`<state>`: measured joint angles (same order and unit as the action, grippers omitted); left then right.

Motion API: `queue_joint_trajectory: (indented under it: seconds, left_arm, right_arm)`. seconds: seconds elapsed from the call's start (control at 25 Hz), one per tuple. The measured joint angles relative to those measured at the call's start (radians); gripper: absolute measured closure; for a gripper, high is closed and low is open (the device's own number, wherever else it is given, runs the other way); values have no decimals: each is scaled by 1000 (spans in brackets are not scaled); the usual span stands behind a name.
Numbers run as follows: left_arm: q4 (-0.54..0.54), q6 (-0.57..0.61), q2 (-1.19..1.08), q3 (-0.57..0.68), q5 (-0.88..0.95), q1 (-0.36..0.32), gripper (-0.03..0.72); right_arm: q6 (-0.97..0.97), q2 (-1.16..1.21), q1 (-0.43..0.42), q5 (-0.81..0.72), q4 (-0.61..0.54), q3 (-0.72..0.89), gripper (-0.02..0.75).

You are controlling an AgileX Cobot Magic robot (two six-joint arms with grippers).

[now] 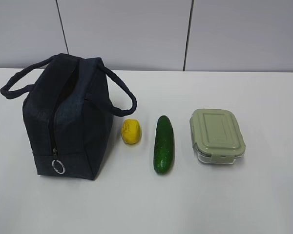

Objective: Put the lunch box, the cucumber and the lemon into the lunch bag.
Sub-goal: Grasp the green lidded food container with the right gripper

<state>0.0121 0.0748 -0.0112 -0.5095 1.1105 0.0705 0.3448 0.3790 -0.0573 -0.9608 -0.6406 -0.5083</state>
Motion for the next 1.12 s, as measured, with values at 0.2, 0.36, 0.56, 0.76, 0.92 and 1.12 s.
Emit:
queue_joint_trajectory:
  seconds: [0.2, 0.36, 0.56, 0.76, 0.92, 1.12]
  left_arm:
    - [0, 0, 0, 0, 0, 0, 449]
    - [0, 0, 0, 0, 0, 0, 449]
    - [0, 0, 0, 0, 0, 0, 449]
    - [0, 0, 0, 0, 0, 0, 449]
    - [0, 0, 0, 0, 0, 0, 449]
    - [0, 0, 0, 0, 0, 0, 449]
  right_arm:
    - [123, 174, 0, 17, -126, -37, 348]
    - [179, 302, 0, 19, -155, -86, 348]
    - [275, 490, 0, 10, -228, -124, 348]
    - [435, 693, -12, -15, -372, -128, 348]
    - [561, 833, -110, -100, -460, -140, 348]
    - [675, 988, -281, -197, -557, -207, 348]
